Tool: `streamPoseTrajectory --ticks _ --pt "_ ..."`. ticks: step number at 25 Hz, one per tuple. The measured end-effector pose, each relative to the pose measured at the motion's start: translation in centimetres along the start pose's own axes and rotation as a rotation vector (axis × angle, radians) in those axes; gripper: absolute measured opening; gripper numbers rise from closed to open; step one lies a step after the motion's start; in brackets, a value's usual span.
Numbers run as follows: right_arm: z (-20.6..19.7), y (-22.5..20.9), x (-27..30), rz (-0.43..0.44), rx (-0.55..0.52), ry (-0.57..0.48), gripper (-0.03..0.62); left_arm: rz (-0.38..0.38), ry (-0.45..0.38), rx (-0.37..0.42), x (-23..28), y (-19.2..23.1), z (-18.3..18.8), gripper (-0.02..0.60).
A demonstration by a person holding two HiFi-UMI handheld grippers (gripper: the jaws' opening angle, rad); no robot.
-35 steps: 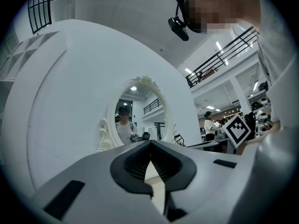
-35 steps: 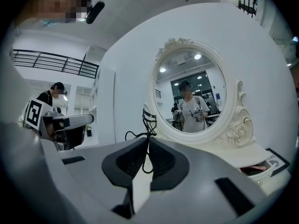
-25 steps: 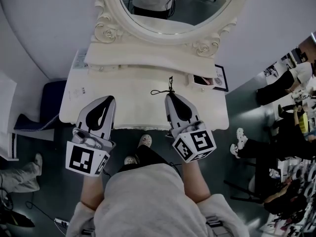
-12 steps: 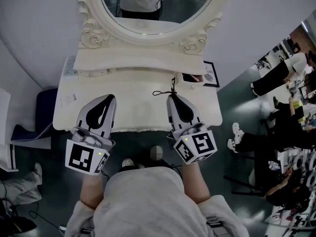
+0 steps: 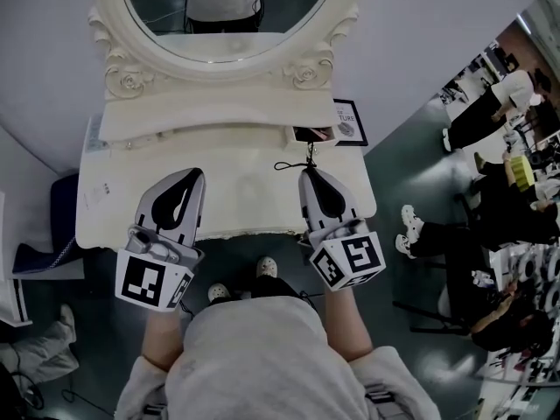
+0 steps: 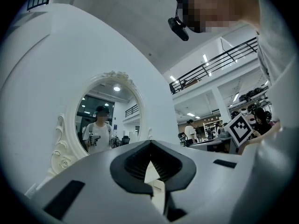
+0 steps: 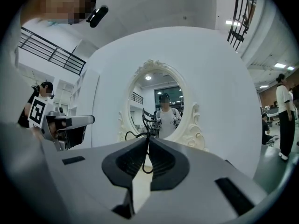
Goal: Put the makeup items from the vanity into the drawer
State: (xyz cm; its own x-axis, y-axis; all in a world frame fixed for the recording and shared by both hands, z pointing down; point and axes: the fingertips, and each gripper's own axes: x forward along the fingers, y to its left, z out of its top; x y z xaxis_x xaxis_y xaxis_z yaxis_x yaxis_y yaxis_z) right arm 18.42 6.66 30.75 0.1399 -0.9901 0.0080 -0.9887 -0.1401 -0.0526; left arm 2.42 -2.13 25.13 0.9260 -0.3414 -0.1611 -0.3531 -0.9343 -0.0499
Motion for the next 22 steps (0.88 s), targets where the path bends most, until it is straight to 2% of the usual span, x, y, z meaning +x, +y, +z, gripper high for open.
streamPoseTrajectory --ticks 11,22 --pt "-0.5 -5.5 -1.1 -0.038 -0.007 0.032 0.032 -0.031 0.001 -0.011 4.3 -3.1 -0.8 0.014" --pt "-3.9 -9.3 -0.8 -0.043 0.011 0.117 0.032 -0.028 0.037 -0.017 7.1 -4.5 -2.6 0.014"
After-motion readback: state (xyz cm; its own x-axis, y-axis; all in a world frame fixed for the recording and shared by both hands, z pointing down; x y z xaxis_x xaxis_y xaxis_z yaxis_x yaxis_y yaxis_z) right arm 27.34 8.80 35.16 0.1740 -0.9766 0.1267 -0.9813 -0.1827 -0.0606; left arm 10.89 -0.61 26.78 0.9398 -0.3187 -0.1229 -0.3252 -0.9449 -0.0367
